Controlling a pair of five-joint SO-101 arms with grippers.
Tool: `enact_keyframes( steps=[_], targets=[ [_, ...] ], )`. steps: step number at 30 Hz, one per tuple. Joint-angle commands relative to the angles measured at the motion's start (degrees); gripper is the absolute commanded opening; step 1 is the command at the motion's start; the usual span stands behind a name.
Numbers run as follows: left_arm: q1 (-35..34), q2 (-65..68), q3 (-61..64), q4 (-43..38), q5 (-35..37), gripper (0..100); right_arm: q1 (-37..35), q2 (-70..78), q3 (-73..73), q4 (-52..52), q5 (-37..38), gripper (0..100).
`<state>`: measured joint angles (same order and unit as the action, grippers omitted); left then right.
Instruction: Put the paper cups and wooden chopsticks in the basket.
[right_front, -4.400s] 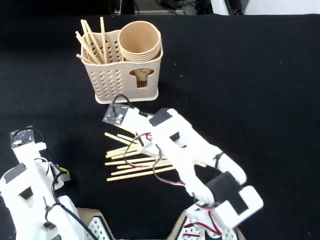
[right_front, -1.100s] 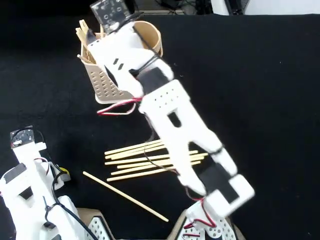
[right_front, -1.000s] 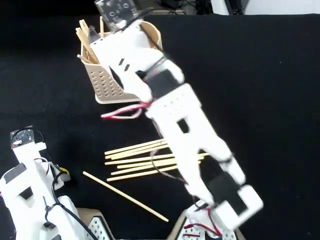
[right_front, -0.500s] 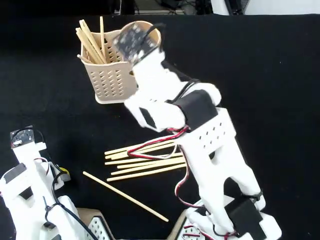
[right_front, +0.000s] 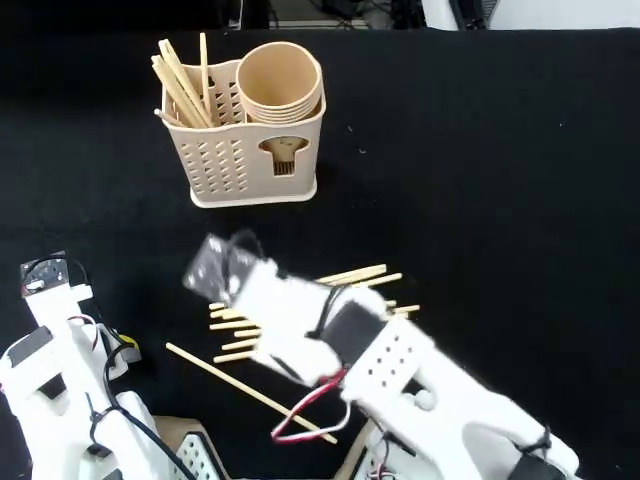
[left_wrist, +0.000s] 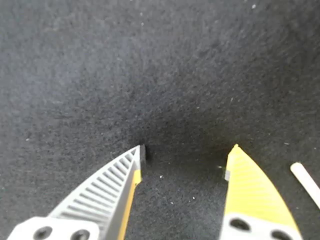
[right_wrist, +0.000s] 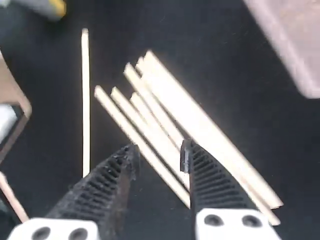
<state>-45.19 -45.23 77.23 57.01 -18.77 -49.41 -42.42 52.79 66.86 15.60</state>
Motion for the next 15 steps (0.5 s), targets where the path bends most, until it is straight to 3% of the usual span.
enact_keyframes(
  steps=[1, 6, 12, 15],
  targets=[
    [1.2, -0.1, 0.3, -1.0, 0.5, 28, -0.8, -1.3, 9.0, -5.7, 0.1, 15.3],
    [1.2, -0.1, 0.3, -1.1, 0.6, 28, -2.2, 0.3, 13.0, -6.7, 0.0, 24.7],
    [1.2, -0.1, 0.3, -1.1, 0.6, 28, -12.6, 0.7, 13.5, -7.2, -0.1, 25.1],
    [1.2, -0.1, 0.3, -1.1, 0.6, 28, -15.3, 0.7, 13.4, -8.7, -3.9, 25.3]
  ],
)
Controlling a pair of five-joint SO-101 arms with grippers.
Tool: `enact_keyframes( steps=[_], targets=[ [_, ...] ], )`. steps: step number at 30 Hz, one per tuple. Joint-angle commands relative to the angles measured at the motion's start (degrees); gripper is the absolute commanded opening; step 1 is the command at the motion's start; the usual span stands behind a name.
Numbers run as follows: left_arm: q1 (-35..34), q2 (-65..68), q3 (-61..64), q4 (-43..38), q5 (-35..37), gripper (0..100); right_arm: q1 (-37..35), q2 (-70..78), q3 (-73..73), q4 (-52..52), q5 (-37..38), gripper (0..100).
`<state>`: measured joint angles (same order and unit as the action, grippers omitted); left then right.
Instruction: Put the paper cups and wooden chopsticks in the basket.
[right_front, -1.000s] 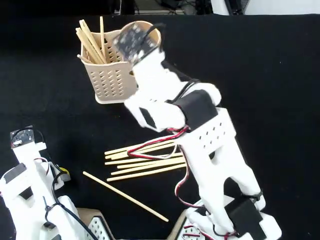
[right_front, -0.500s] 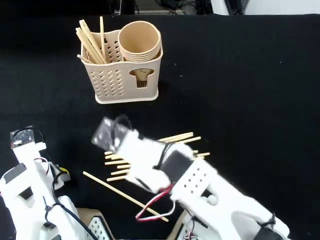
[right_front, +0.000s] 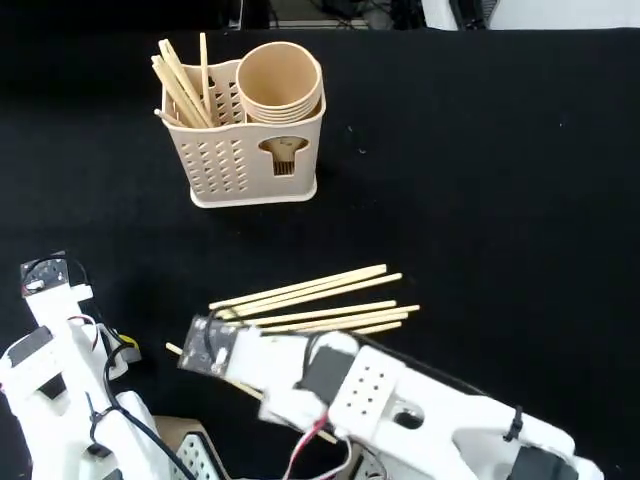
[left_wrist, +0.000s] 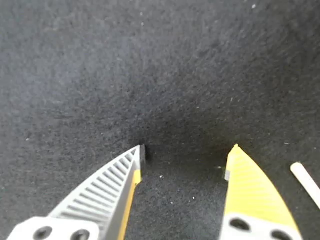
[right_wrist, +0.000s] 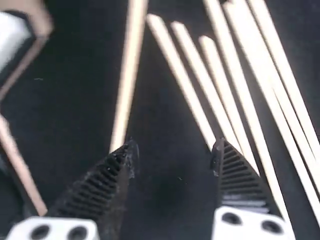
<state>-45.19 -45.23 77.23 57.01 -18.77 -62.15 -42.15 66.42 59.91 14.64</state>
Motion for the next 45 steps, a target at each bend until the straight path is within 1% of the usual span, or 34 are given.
enact_keyframes(
  steps=[1, 3, 8, 14, 18, 21, 23, 26, 32, 35, 38, 41, 45],
  targets=[
    [1.2, -0.1, 0.3, -1.1, 0.6, 28, -2.7, 0.4, 0.0, -2.3, -3.8, 25.3],
    [1.2, -0.1, 0.3, -1.1, 0.6, 28, -2.7, 0.4, 0.0, -2.6, -4.8, 25.3],
    [1.2, -0.1, 0.3, -1.1, 0.6, 28, -2.7, 0.4, 0.8, -3.3, -4.8, 25.3],
    [1.2, -0.1, 0.3, -1.1, 0.6, 28, -2.5, 0.4, 6.7, -11.7, -4.8, 25.4],
    [1.2, -0.1, 0.3, -1.1, 0.6, 28, -2.7, 0.4, 6.6, -11.7, -7.2, 25.4],
    [1.2, -0.1, 0.3, -1.1, 0.6, 28, -3.3, 0.4, 6.5, -11.2, -7.3, 25.4],
    [1.2, -0.1, 0.3, -1.1, 0.6, 28, -5.7, 0.4, 5.9, -9.6, -7.6, 25.3],
    [1.2, -0.1, 0.3, -1.1, 0.6, 28, -9.0, 0.5, 5.8, -9.8, -10.1, 25.3],
    [1.2, -0.1, 0.3, -1.1, 0.6, 28, -8.6, 0.8, 6.0, -9.9, -10.4, 25.3],
    [1.2, -0.1, 0.3, -1.1, 0.6, 28, -5.3, 5.1, 4.4, -9.6, -10.4, 25.3],
    [1.2, -0.1, 0.3, -1.1, 0.6, 28, -1.8, 13.8, 0.2, -8.1, -9.9, 25.2],
    [1.2, -0.1, 0.3, -1.1, 0.6, 28, -1.2, 23.6, -5.1, -6.4, -9.2, 25.1],
    [1.0, -0.1, 0.3, -1.1, 0.6, 28, -1.4, 32.0, -11.6, -3.5, -5.5, 25.0]
  ],
)
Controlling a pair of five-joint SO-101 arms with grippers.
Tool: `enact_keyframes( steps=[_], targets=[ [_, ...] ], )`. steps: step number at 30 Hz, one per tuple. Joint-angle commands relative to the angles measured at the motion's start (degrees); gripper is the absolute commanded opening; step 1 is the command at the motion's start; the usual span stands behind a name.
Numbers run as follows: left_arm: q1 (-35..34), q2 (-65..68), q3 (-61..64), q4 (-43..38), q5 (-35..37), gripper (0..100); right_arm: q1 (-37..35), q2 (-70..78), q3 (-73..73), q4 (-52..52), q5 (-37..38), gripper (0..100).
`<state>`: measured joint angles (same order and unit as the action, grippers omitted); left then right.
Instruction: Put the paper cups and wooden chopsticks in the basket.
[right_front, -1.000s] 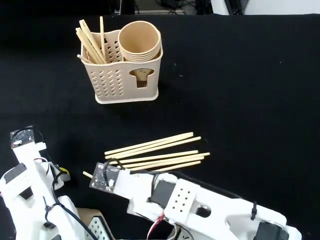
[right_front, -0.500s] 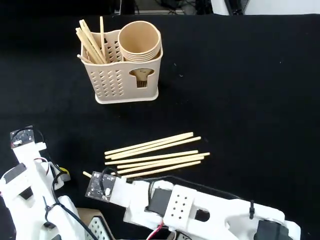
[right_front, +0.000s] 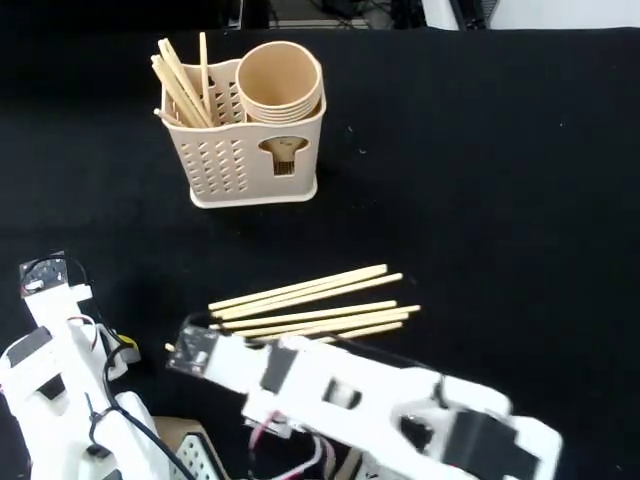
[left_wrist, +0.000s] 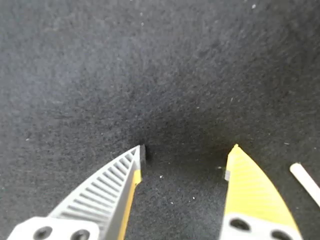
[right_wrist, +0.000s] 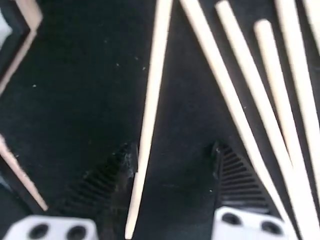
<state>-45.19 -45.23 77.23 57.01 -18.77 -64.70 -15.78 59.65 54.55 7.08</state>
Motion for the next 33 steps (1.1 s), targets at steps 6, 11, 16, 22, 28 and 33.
enact_keyframes(
  steps=[6, 11, 16, 22, 28, 33],
  targets=[
    [1.0, -0.1, 0.3, -1.1, 0.6, 28, 1.1, 5.7, -7.7, 4.4, 2.1, 11.9],
    [1.0, -0.1, 0.3, -1.1, 0.6, 28, 1.4, 0.6, -7.5, 5.1, 2.1, 4.4],
    [1.0, -0.1, 0.3, -1.1, 0.6, 28, 1.8, -4.7, -7.7, 9.1, 4.8, 2.5],
    [1.0, -0.1, 0.3, -1.1, 0.6, 28, 9.2, -7.5, -7.6, 12.1, 11.3, 1.5],
    [1.2, -0.1, 0.3, -1.1, 0.6, 28, 4.0, -7.5, -7.8, 13.2, 7.7, 20.4],
    [1.2, -0.1, 0.3, -1.1, 0.6, 28, -2.5, -7.4, -7.6, 11.7, 6.9, 23.3]
  ],
)
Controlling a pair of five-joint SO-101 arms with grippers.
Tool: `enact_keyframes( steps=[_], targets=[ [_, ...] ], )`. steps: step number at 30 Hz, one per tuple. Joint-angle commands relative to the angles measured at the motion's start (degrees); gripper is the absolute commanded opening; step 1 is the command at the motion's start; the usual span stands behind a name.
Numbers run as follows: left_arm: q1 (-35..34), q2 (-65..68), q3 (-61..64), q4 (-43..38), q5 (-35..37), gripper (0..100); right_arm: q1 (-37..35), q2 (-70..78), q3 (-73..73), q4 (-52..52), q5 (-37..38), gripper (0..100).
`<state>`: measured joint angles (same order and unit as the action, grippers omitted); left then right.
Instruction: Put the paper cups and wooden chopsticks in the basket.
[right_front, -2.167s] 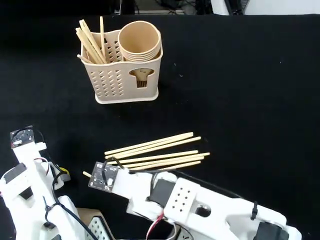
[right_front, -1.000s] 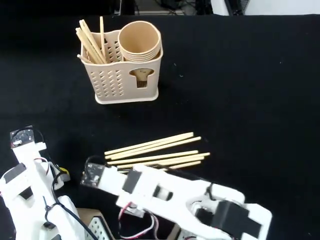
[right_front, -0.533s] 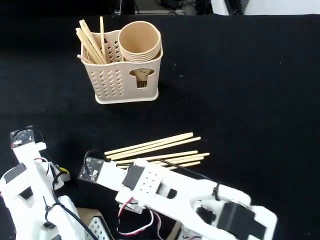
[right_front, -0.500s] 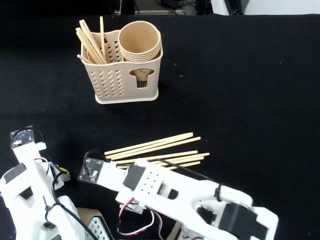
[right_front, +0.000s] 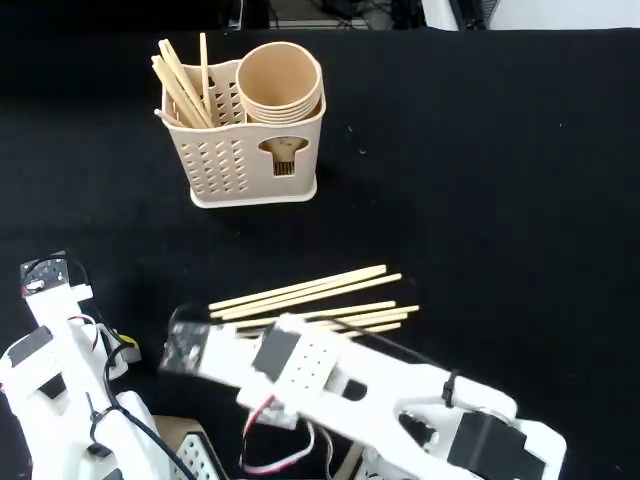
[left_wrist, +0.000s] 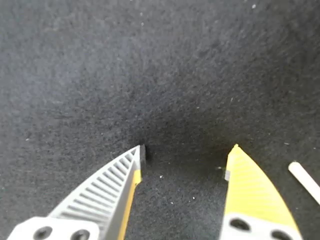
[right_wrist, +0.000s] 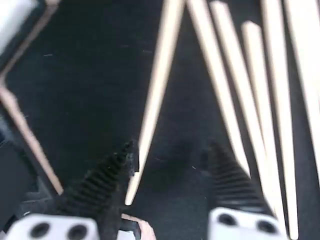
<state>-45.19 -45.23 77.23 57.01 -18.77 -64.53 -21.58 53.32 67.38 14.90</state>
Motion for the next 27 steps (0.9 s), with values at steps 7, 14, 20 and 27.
enact_keyframes(
  steps=[7, 14, 20, 27],
  targets=[
    [1.1, -0.1, 0.3, -1.1, 0.6, 28, 0.6, -1.0, 0.8, -7.2, -0.9, 19.4],
    [1.2, -0.1, 0.3, -1.1, 0.6, 28, 0.9, 8.4, 0.0, -9.8, -1.0, 19.2],
    [1.1, -0.1, 0.3, -1.1, 0.6, 28, 0.9, 13.0, -0.1, -12.6, -1.0, 18.8],
    [1.1, -0.1, 0.3, -1.1, 0.6, 28, 1.0, 13.0, 0.0, -12.1, -1.0, 1.0]
  ],
)
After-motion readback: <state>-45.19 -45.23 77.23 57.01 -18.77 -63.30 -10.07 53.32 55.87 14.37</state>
